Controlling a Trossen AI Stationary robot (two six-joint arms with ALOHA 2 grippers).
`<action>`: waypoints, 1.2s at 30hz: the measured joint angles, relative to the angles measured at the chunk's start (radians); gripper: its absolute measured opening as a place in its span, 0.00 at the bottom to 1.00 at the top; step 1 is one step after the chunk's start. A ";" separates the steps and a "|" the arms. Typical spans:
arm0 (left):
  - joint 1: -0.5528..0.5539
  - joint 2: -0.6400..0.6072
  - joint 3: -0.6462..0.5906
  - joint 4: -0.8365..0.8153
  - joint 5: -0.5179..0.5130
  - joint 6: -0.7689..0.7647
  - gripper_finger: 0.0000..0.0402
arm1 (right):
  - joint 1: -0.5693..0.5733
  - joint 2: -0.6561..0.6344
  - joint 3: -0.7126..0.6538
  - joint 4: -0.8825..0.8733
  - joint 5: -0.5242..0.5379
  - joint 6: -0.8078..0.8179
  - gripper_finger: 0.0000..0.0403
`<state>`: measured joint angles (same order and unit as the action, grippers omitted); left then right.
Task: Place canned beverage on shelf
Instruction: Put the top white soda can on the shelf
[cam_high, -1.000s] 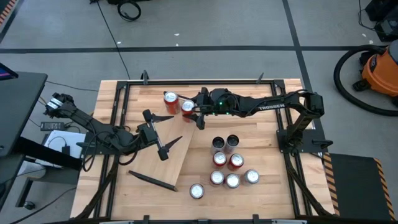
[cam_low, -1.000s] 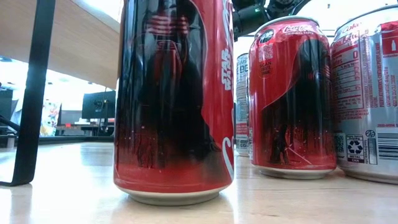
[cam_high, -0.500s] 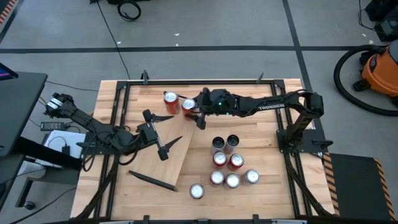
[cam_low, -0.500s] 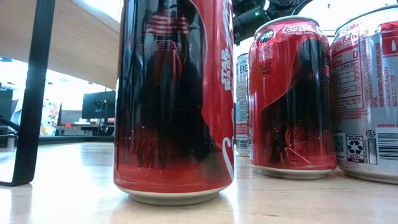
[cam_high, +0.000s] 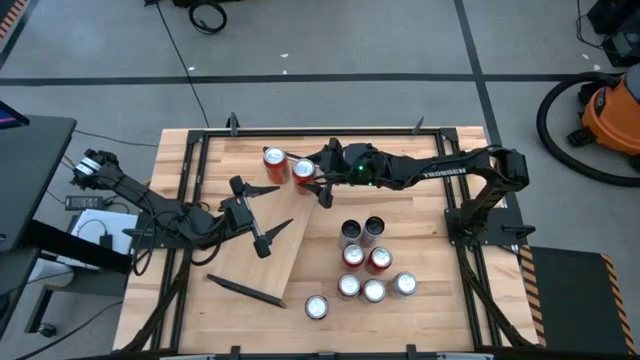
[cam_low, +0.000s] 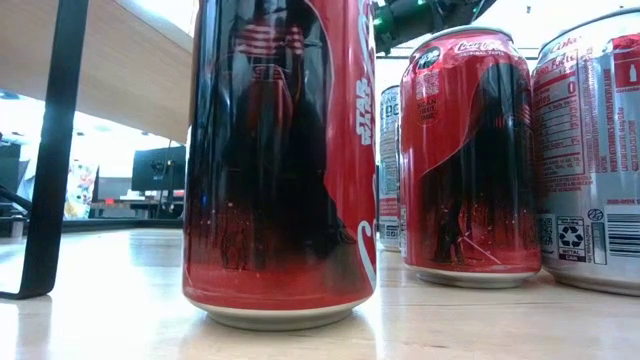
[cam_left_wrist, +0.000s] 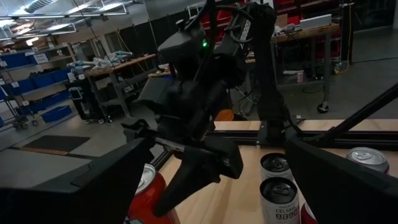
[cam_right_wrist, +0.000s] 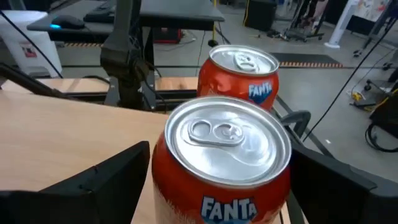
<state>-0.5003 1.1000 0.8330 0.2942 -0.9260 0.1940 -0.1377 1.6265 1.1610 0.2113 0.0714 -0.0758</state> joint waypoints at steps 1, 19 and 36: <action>0.000 0.000 0.000 0.000 0.000 0.000 0.99 | 0.003 -0.002 0.000 0.002 0.009 -0.005 0.91; 0.000 0.000 0.000 -0.013 -0.006 -0.001 0.99 | 0.047 -0.136 0.000 0.019 0.059 -0.103 0.91; 0.000 0.000 0.001 -0.026 -0.007 -0.037 0.99 | 0.257 -0.211 0.000 -0.590 0.094 0.096 0.88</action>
<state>-0.5003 1.1000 0.8337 0.2686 -0.9329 0.1574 0.1191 1.4157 1.1614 -0.3782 0.1653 0.0200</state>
